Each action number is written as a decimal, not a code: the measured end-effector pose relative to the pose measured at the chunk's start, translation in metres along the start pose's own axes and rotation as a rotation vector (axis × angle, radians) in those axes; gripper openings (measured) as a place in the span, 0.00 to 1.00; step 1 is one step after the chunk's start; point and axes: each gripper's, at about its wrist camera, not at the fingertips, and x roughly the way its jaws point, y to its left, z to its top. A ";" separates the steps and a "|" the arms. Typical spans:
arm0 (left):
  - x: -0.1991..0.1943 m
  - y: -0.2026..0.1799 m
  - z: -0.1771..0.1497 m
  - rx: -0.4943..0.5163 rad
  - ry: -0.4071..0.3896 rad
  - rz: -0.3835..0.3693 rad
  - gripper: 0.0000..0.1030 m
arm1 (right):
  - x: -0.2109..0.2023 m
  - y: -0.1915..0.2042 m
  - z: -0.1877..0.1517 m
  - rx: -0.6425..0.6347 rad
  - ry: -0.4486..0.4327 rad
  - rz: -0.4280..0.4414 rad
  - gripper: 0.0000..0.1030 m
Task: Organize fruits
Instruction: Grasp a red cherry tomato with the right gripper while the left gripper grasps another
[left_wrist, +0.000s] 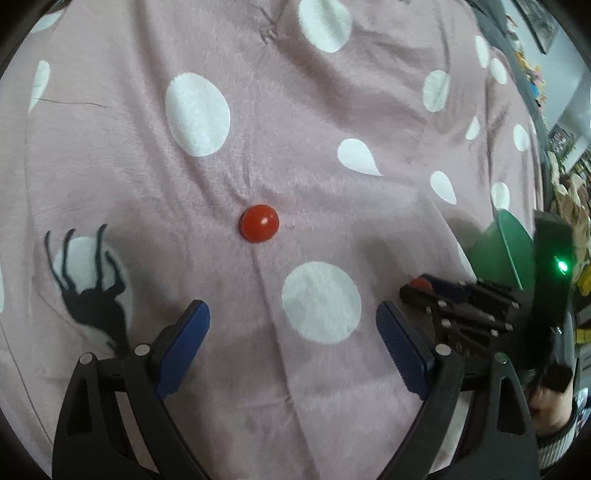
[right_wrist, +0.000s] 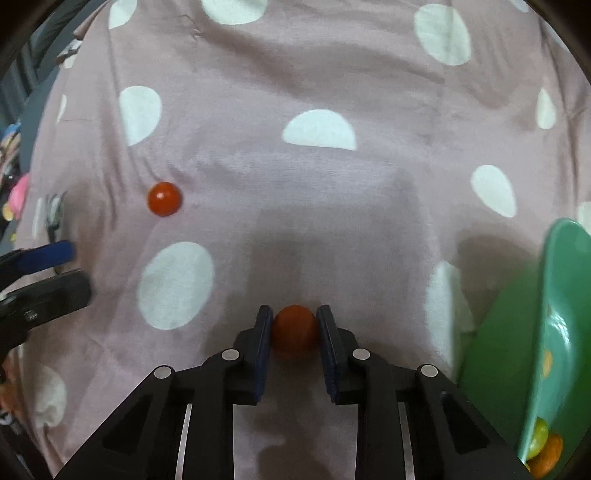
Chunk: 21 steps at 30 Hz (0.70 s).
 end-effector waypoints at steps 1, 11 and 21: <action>0.003 -0.001 0.004 -0.007 0.003 0.006 0.88 | -0.001 0.000 0.002 0.002 -0.003 0.016 0.26; 0.049 -0.002 0.044 -0.019 0.056 0.162 0.73 | -0.008 0.002 0.030 0.030 -0.089 0.149 0.26; 0.075 0.011 0.053 -0.019 0.065 0.255 0.49 | -0.011 0.001 0.031 0.056 -0.125 0.232 0.25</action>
